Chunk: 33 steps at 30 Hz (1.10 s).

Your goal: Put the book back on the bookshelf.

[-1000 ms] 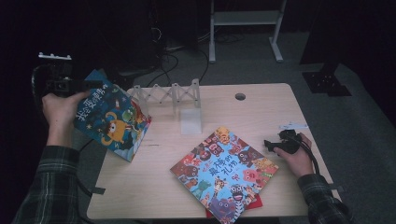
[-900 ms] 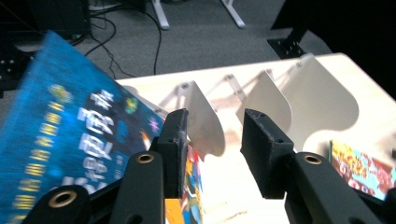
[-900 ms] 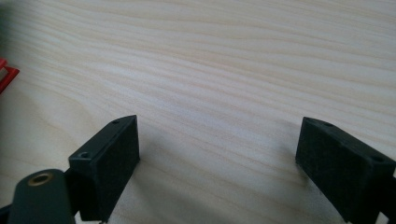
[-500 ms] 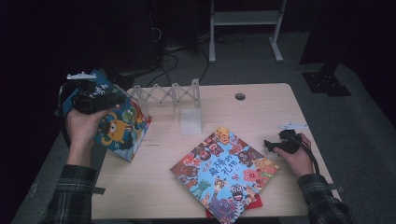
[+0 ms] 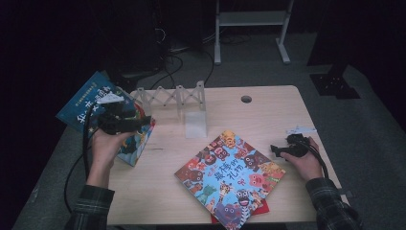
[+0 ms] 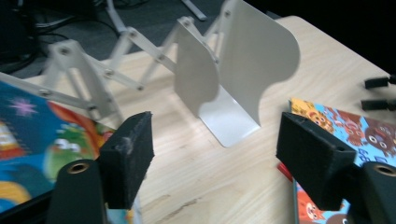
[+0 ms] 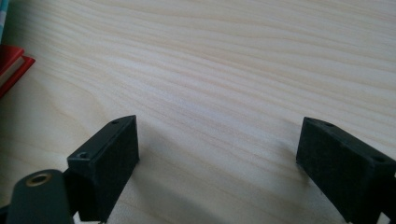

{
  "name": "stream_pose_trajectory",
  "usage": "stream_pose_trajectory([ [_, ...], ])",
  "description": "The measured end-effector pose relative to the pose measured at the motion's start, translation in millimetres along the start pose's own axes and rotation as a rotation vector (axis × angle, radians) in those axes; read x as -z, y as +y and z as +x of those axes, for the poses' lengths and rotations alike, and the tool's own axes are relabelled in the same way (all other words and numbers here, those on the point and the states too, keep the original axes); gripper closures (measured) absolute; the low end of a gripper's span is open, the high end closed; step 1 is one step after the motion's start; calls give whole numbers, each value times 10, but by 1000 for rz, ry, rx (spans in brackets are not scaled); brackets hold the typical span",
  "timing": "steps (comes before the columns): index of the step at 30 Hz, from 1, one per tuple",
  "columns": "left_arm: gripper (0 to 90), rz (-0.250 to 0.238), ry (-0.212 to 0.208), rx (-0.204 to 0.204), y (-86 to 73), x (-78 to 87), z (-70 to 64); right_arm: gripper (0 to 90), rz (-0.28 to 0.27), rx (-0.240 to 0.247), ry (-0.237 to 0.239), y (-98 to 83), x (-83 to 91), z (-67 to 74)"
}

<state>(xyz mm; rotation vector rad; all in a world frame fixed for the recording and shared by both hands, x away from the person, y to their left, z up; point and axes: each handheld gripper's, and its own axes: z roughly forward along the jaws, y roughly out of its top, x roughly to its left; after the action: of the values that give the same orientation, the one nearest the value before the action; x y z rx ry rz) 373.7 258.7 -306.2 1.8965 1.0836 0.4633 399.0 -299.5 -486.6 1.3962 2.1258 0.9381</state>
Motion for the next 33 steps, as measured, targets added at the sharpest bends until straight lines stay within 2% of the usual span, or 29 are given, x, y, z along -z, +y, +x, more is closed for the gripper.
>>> stream_pose_trajectory([
  [3, 250, 11, -7, -34, -100, -100, -88, 117, 1, -2, -1, -1, 1, 1],
  [7, 246, 16, -38, -34, -225, -208, -165, 116, 0, -2, -1, -1, 1, 1],
  [9, 246, 18, -46, -47, -290, -257, -197, 117, 0, -2, -1, -1, 1, 1],
  [12, 246, 35, -79, -39, -389, -354, -228, 118, 0, -2, -1, -2, 2, 1],
  [16, 208, 81, -130, -20, -493, -478, -240, 135, -2, 2, 2, -11, 16, -8],
  [18, 182, 106, -142, -16, -531, -526, -247, 158, -5, 2, 5, -20, 27, -15],
  [21, 139, 99, -153, -8, -606, -576, -262, 216, -12, -1, 2, -33, 52, -28],
  [27, 92, 101, -209, -11, -753, -656, -327, 347, 4, -3, 7, -44, 122, -19],
  [33, 77, 156, -255, -39, -859, -739, -440, 353, 0, -15, 37, -49, 210, 7],
])
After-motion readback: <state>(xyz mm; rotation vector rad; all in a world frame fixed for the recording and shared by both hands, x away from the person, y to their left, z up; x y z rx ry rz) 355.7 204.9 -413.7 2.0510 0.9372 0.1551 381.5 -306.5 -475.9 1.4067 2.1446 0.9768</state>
